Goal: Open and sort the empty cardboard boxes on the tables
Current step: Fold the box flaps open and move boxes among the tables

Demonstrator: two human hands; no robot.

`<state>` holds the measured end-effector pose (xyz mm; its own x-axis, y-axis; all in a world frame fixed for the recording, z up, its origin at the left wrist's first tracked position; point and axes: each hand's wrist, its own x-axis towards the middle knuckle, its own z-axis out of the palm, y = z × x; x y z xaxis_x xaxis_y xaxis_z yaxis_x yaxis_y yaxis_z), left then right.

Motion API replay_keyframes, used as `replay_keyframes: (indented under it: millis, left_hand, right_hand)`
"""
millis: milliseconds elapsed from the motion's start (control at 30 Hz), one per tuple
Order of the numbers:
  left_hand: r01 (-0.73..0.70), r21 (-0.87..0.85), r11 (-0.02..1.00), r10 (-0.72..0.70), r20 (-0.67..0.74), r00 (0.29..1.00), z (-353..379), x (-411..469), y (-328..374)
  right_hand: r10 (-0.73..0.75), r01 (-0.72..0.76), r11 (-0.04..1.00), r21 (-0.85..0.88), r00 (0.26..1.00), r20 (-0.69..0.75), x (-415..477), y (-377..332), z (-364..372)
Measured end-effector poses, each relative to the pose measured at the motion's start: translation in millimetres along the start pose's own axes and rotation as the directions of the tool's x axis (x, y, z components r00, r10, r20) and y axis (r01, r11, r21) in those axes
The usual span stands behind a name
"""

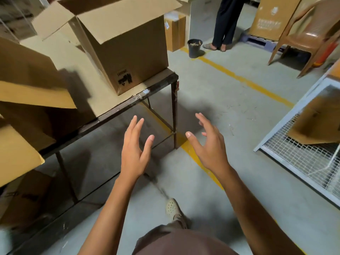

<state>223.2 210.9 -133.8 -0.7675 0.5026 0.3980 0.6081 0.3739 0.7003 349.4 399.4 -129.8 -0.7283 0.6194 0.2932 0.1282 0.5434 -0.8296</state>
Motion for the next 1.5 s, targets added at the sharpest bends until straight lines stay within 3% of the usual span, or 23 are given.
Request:
replay_keyframes:
  millis: [233, 433, 633, 733, 833, 900, 1000, 1133, 1267, 1400, 1500]
  left_hand:
    - [-0.076, 0.021, 0.997, 0.078, -0.159, 0.984, -17, 125, -2]
    - [-0.172, 0.182, 0.968, 0.218, -0.273, 0.937, -56, 216, 12]
    - [-0.131, 0.355, 0.926, 0.288, -0.437, 0.852, -99, 307, 24]
    - [0.030, 0.430, 0.902, 0.199, -0.477, 0.856, -117, 354, 19]
    - [0.274, 0.413, 0.868, -0.009, -0.540, 0.842, -124, 399, 10]
    - [0.470, 0.359, 0.807, -0.217, -0.559, 0.800, -126, 424, -2]
    - [0.668, 0.250, 0.701, -0.470, -0.542, 0.697, -115, 438, -22]
    - [0.700, 0.022, 0.714, -0.572, -0.558, 0.601, -88, 431, -31]
    - [0.684, -0.010, 0.729, -0.546, -0.612, 0.572, -76, 425, -26]
    - [0.727, 0.041, 0.685, -0.551, -0.625, 0.553, -74, 414, -25]
    - [0.828, 0.125, 0.546, -0.612, -0.616, 0.496, -77, 407, -22]
  right_hand:
    - [-0.147, 0.145, 0.985, 0.088, 0.989, 0.018, 135, -28, 25]
    - [-0.320, 0.318, 0.942, 0.104, 0.947, -0.001, 236, -66, 31]
    - [-0.430, 0.454, 0.883, 0.119, 0.885, -0.181, 351, -98, 22]
    - [-0.380, 0.402, 0.911, 0.091, 0.904, -0.197, 410, -112, 20]
    - [-0.222, 0.219, 0.970, -0.106, 0.975, -0.019, 472, -117, 20]
    - [-0.091, 0.123, 0.961, -0.248, 0.986, 0.138, 507, -116, 23]
    - [-0.056, 0.122, 0.944, -0.307, 0.975, 0.215, 549, -111, 34]
    - [0.028, 0.019, 0.981, -0.194, 0.971, 0.238, 575, -108, 54]
    - [0.094, -0.090, 0.996, -0.025, 0.966, 0.241, 572, -95, 73]
    - [-0.010, -0.001, 0.997, 0.075, 0.990, 0.143, 557, -73, 85]
    - [-0.096, 0.085, 0.990, 0.116, 0.991, 0.090, 546, -61, 85]
